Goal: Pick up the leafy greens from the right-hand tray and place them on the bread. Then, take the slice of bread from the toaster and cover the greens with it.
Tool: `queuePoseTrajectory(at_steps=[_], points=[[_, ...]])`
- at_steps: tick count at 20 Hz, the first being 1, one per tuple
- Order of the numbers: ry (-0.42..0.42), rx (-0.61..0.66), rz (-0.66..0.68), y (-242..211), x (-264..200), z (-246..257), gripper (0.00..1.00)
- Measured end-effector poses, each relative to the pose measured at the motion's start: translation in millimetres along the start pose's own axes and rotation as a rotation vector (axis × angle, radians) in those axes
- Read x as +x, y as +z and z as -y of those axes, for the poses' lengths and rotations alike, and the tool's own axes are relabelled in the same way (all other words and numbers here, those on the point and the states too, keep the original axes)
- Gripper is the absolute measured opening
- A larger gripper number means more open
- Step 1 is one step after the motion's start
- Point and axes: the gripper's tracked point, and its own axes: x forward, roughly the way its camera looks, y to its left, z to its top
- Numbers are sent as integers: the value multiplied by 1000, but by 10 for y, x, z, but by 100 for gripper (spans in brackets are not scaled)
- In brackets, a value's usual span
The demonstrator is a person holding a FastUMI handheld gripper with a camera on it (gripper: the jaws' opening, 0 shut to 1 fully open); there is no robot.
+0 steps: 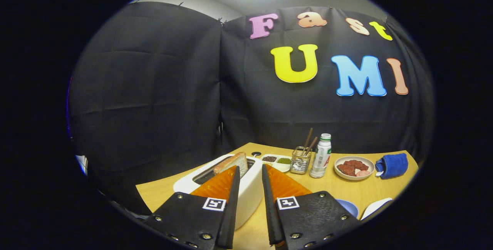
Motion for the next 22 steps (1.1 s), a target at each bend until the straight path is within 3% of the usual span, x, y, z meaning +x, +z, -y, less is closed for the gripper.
queuePoseTrajectory(at_steps=[9,20,22], points=[[12,-13,-55,-251,458,-439,34],[-46,-35,-91,-450,637,-373,34],[-41,-22,-92,-462,656,-383,23]])
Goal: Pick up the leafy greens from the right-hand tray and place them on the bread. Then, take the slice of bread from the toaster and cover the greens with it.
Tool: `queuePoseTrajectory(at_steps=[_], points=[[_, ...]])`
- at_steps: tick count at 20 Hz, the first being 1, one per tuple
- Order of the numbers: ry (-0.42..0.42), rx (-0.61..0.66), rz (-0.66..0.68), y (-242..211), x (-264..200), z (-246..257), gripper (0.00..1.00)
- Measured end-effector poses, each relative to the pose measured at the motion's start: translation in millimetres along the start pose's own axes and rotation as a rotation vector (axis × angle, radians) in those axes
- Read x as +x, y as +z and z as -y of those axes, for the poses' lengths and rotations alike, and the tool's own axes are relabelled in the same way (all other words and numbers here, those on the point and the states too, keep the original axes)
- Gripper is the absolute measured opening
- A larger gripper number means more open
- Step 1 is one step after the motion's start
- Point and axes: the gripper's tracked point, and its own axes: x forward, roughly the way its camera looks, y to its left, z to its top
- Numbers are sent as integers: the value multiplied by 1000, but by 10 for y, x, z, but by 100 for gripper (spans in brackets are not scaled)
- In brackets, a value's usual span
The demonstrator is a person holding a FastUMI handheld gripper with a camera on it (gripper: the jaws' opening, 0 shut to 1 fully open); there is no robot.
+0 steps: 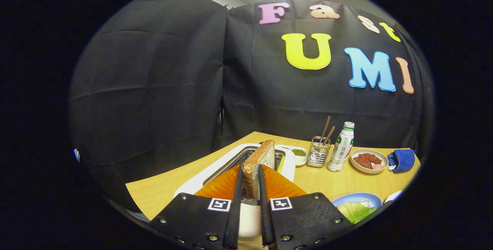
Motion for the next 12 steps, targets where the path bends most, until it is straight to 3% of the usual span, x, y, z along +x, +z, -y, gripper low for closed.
queuePoseTrajectory(at_steps=[1,2,5,6,12], points=[[-21,-2,2,28,-21,31,23],[-26,2,28,66,-17,75,13],[-22,38,38,76,-50,110,12],[-22,45,42,81,-29,132,1],[15,100,99,269,-142,194,1]])
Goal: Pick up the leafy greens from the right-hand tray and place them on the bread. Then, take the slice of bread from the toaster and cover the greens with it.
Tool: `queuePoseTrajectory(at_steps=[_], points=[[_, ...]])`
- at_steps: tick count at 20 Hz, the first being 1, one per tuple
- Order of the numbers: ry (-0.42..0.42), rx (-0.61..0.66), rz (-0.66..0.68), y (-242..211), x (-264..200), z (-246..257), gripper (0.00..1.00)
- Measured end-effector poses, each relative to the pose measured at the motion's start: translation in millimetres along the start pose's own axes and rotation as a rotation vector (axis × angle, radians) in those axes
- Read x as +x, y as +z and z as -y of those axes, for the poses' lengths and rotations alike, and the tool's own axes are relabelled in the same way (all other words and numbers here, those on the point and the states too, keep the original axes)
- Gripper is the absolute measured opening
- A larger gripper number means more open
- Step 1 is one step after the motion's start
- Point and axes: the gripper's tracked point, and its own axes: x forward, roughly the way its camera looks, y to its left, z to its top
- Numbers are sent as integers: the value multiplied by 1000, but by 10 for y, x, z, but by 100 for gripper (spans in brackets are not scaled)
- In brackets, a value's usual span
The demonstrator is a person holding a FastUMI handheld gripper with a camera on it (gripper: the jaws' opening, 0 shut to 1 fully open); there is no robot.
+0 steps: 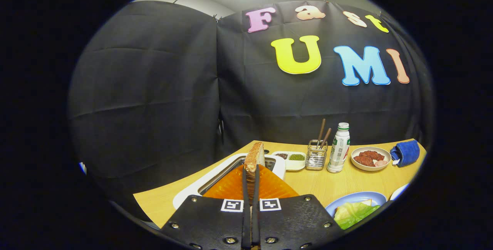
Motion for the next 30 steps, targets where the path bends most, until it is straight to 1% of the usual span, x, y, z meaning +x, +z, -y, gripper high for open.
queuePoseTrajectory(at_steps=[4,9,12,17,21,24,26,30], points=[[25,42,51,230,-120,18,1],[50,105,48,320,-255,133,1],[66,153,21,285,-305,220,1],[66,232,-2,230,-378,427,1],[39,266,43,421,-496,682,1],[-35,204,73,482,-665,1043,1],[-81,173,62,352,-779,1277,1],[-176,132,-7,-21,-1004,1836,1]])
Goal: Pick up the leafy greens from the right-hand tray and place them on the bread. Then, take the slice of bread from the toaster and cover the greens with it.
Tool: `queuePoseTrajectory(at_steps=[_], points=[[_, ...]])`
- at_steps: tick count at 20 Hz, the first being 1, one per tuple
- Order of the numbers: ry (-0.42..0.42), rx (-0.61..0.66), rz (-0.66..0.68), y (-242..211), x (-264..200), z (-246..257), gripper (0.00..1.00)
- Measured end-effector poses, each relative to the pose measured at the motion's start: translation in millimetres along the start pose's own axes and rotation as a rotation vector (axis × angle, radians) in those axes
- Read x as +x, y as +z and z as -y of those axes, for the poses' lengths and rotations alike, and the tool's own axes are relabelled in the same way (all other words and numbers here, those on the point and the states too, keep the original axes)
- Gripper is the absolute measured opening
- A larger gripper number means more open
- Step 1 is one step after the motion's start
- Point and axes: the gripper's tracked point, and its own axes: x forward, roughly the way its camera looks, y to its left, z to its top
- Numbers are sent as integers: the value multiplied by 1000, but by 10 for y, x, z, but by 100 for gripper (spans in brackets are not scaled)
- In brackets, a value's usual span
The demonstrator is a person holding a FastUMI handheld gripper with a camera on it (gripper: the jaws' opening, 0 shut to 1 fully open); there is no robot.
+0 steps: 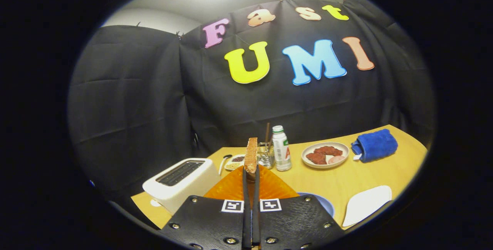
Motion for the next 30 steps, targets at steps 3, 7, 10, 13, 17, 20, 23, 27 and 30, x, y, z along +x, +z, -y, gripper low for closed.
queuePoseTrajectory(at_steps=[3,7,10,13,17,20,23,27,30], points=[[-82,-41,-58,-249,-96,480,1],[-151,-68,-113,-488,-218,901,1],[-174,-87,-121,-562,-264,1008,1],[-152,-103,-136,-712,-223,871,1],[-104,-148,-163,-936,-140,576,1],[-68,-201,-201,-1159,-54,374,1],[-36,-191,-264,-1388,20,254,1],[-15,-173,-315,-1552,81,182,1],[-7,-149,-344,-1609,78,169,1]])
